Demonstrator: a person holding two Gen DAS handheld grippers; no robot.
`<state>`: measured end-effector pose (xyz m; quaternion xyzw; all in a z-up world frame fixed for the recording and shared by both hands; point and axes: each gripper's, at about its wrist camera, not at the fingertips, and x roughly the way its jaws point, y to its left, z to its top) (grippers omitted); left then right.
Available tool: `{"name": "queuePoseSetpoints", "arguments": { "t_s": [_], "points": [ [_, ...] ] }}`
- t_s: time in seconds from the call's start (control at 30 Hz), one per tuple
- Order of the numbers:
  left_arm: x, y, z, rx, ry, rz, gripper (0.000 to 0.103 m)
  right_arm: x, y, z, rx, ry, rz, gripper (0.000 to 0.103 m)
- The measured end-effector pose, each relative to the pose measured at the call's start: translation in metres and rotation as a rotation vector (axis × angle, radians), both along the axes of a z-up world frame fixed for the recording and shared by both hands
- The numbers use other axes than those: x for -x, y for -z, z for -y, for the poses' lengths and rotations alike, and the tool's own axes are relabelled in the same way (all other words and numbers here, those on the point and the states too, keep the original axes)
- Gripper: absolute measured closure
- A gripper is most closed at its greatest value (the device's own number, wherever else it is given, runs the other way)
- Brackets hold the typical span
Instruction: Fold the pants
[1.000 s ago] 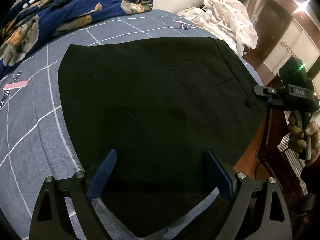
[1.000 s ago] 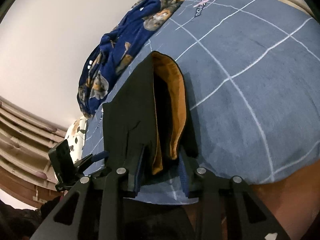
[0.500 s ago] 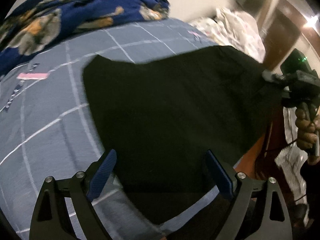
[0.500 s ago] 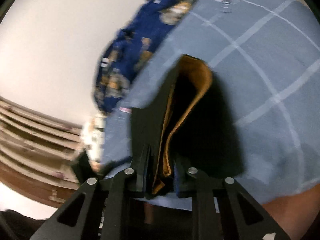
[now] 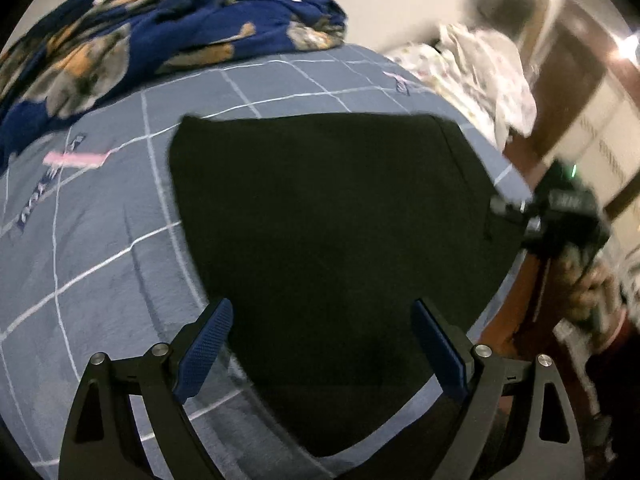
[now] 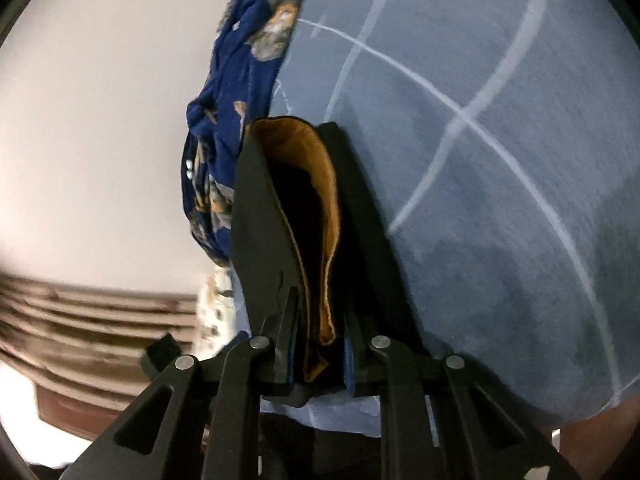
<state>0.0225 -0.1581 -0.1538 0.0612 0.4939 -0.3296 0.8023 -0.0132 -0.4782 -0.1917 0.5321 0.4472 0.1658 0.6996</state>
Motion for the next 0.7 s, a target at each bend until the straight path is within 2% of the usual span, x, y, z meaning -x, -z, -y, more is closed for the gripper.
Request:
{"name": "queuePoseSetpoints", "arguments": {
  "t_s": [0.13, 0.33, 0.43, 0.5, 0.6, 0.7],
  "points": [
    [0.013, -0.001, 0.009, -0.019, 0.044, 0.066, 0.013, -0.009, -0.017, -0.005, 0.04, -0.027, 0.032, 0.086],
    [0.018, 0.005, 0.011, -0.025, 0.068, 0.093, 0.013, -0.007, -0.006, 0.002, 0.1, -0.032, 0.009, 0.087],
    [0.018, 0.003, 0.008, -0.012, 0.057, 0.106, 0.013, -0.004, -0.004, 0.005, 0.108, -0.024, 0.005, 0.087],
    [0.017, 0.0, 0.005, 0.016, 0.04, 0.119, 0.013, -0.004, -0.011, 0.001, 0.169, -0.034, 0.013, 0.087],
    [0.011, 0.0, -0.002, 0.042, 0.01, 0.106, 0.013, -0.004, -0.007, 0.004, 0.18, -0.034, 0.009, 0.087],
    [0.008, 0.002, -0.008, 0.038, -0.011, 0.103, 0.013, -0.004, -0.015, 0.002, 0.228, -0.027, 0.029, 0.079]
  ]
}}
